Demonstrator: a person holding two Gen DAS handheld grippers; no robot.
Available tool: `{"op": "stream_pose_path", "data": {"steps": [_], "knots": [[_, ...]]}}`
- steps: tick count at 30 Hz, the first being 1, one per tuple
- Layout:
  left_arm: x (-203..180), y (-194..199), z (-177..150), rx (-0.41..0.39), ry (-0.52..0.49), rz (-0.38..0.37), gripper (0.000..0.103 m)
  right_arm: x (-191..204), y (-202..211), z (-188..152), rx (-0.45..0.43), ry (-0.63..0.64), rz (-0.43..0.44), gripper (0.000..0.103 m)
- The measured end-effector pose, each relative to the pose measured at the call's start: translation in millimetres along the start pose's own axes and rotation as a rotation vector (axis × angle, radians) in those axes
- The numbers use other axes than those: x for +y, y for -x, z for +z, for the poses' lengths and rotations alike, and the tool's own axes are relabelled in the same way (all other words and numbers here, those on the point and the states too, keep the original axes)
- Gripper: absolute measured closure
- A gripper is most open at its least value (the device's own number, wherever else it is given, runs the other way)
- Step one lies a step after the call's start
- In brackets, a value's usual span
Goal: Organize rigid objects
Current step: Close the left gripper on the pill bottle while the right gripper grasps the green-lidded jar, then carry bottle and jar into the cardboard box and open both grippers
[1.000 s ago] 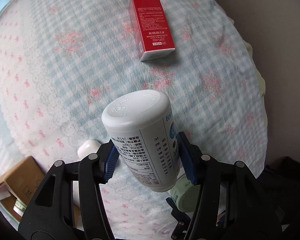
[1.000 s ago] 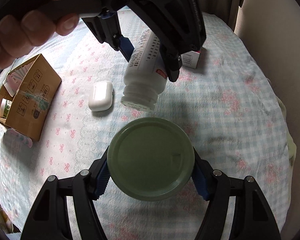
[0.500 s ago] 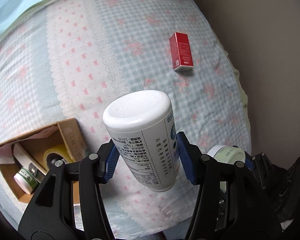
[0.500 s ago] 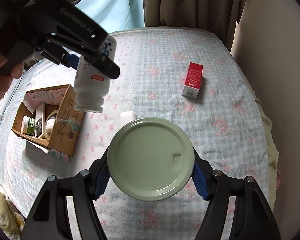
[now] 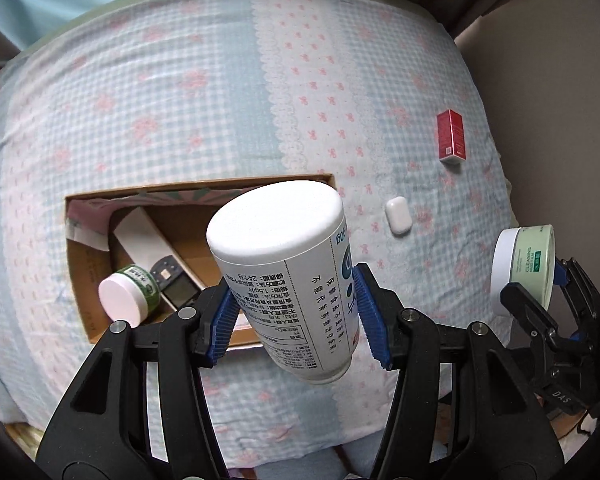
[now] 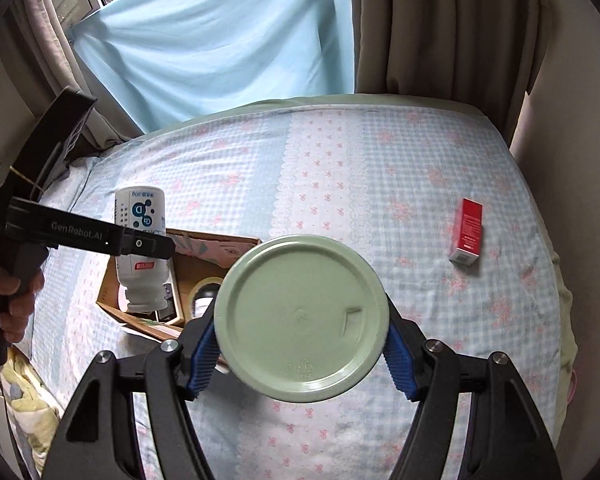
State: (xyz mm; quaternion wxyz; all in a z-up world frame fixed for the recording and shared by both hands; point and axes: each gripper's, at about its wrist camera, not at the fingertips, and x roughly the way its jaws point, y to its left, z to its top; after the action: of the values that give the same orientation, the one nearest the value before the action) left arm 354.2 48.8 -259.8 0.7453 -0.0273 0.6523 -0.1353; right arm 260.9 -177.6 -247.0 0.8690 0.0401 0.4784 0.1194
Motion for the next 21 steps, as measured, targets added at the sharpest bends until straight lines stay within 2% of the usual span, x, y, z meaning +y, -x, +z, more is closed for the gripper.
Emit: {"op": "stream_pose_path", "data": {"steps": [5, 10, 17, 21], "knots": [[60, 7, -8, -0.015, 0.046, 0.024, 0.052, 48, -22, 15, 0.016, 0.035, 0.038, 0.037], [109, -1, -6, -0.013, 0.072, 0.033, 0.052, 87, -57, 27, 0.054, 0.073, 0.075, 0.037], [154, -42, 4, -0.009, 0.099, 0.011, 0.052, 133, -124, 31, 0.119, 0.118, 0.114, 0.037], [176, -69, 8, -0.028, 0.157, -0.031, 0.052, 146, -173, 24, 0.177, 0.111, 0.14, 0.037]]}}
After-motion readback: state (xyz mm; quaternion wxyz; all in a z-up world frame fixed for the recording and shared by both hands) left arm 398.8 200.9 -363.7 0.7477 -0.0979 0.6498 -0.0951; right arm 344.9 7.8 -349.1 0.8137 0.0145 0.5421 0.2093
